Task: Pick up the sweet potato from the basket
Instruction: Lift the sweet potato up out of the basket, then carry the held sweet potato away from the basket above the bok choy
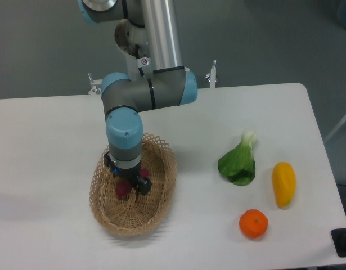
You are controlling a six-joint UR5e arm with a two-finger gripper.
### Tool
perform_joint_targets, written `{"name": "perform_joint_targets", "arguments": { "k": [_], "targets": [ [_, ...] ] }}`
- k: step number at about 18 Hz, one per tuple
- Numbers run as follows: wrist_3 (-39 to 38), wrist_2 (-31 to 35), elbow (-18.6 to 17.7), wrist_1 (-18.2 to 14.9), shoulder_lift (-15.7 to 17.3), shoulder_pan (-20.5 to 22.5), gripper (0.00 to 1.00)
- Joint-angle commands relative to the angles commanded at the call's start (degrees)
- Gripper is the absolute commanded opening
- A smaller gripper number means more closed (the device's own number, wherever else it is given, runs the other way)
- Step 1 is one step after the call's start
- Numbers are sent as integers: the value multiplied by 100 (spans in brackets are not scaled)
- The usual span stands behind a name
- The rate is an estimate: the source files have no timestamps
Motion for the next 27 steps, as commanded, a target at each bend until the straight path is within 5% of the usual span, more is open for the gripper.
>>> {"name": "perform_joint_targets", "arguments": {
  "k": [11, 23, 27],
  "targets": [
    [53, 45, 96, 0, 96, 0, 30],
    [62, -87, 1036, -158, 729, 447, 31],
    [561, -289, 1476, -859, 914, 1185, 31]
  ]
}}
